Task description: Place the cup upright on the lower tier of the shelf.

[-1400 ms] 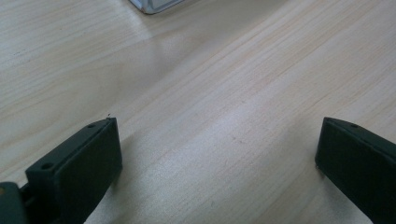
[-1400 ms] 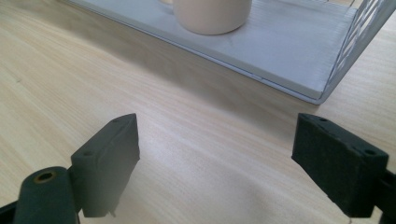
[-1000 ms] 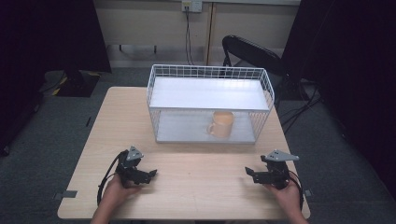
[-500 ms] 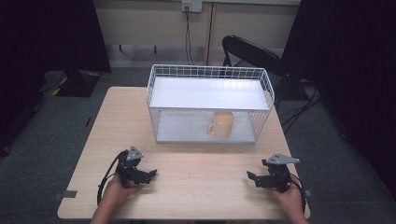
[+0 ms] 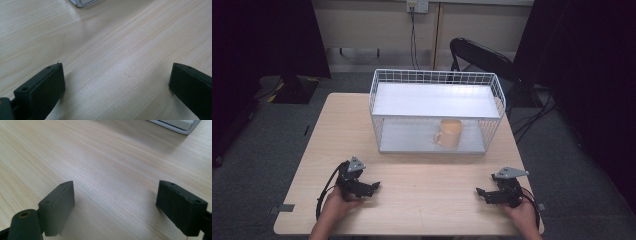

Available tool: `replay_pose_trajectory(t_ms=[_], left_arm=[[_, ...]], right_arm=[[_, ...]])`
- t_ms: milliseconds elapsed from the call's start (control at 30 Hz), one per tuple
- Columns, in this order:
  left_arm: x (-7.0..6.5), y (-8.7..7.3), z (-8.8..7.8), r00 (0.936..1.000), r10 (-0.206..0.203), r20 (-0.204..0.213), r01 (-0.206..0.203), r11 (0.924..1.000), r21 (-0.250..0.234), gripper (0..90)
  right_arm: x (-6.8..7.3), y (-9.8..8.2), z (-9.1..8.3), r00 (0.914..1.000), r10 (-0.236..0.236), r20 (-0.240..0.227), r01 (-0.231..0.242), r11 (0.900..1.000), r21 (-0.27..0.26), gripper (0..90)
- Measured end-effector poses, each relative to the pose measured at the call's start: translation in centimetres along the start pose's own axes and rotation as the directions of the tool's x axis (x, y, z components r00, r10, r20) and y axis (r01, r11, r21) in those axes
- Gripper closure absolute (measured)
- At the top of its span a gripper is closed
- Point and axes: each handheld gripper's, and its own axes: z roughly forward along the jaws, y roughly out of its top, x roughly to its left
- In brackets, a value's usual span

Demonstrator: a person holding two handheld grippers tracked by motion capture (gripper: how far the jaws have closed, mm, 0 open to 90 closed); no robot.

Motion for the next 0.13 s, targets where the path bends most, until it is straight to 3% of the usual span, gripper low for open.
replay_pose_trajectory(t_ms=[133], left_arm=[[0.00,0.00,0.00,1.0000,0.000,0.000,0.000,1.0000,0.000,0.0]], right_arm=[[0.09,-0.06,0.08,0.9999,-0.012,0.005,0.012,1.000,-0.001,13.6]])
